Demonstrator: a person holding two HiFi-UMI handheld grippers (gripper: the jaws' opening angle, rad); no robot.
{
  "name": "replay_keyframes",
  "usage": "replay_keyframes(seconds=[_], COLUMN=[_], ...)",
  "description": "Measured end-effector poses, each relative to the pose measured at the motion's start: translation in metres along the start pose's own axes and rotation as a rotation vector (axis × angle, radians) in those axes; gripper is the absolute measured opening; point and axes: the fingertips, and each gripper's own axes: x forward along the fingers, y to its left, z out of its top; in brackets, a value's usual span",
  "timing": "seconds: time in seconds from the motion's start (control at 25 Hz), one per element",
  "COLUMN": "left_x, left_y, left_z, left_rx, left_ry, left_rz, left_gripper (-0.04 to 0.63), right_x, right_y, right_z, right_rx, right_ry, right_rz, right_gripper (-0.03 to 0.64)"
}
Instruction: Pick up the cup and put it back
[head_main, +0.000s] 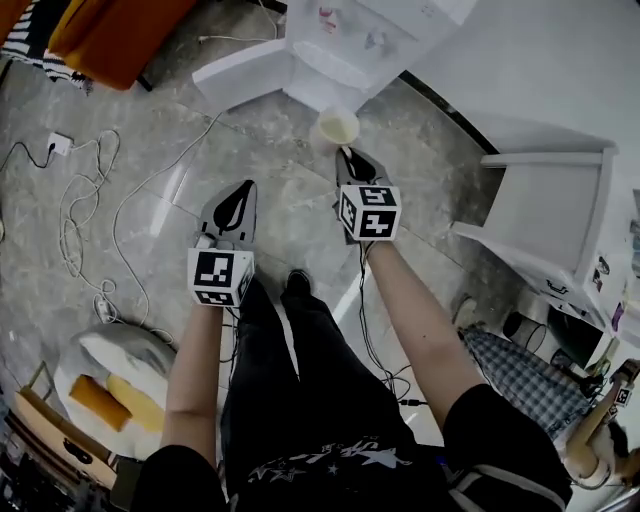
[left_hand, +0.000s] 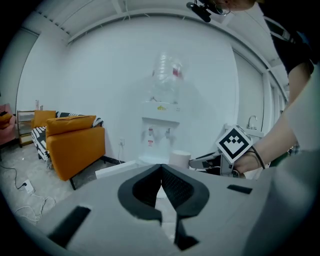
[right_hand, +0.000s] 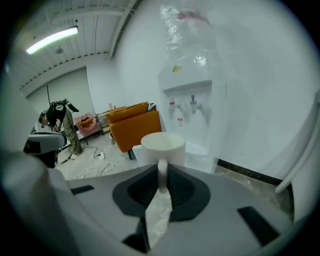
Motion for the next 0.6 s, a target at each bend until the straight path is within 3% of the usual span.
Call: replay_keyframes(seconds=[0.16, 0.32, 0.6], left_x=[-0.031, -0.071, -0.170], left_y=[-0.020, -0.028, -0.016], left_z=[0.017, 0.029, 0.017], left_rx=[-0.076, -0.118, -0.254], left_ry=[0.008, -0.014, -0.029], left_rz=[0.038, 0.076, 0.177], left_gripper=[0.009, 0.009, 0.009], right_x=[-0.054, -0.099, -0.178], right_y=[0.005, 0.025, 0.054], right_z=[0.009, 0.009, 0.002], right_rx=[-0.002, 0.077, 0.058], right_ry=[-0.009, -0.023, -0.056], right_rz=[-0.026, -0.044, -0.061], right_gripper=[0.046, 0.046, 0.046])
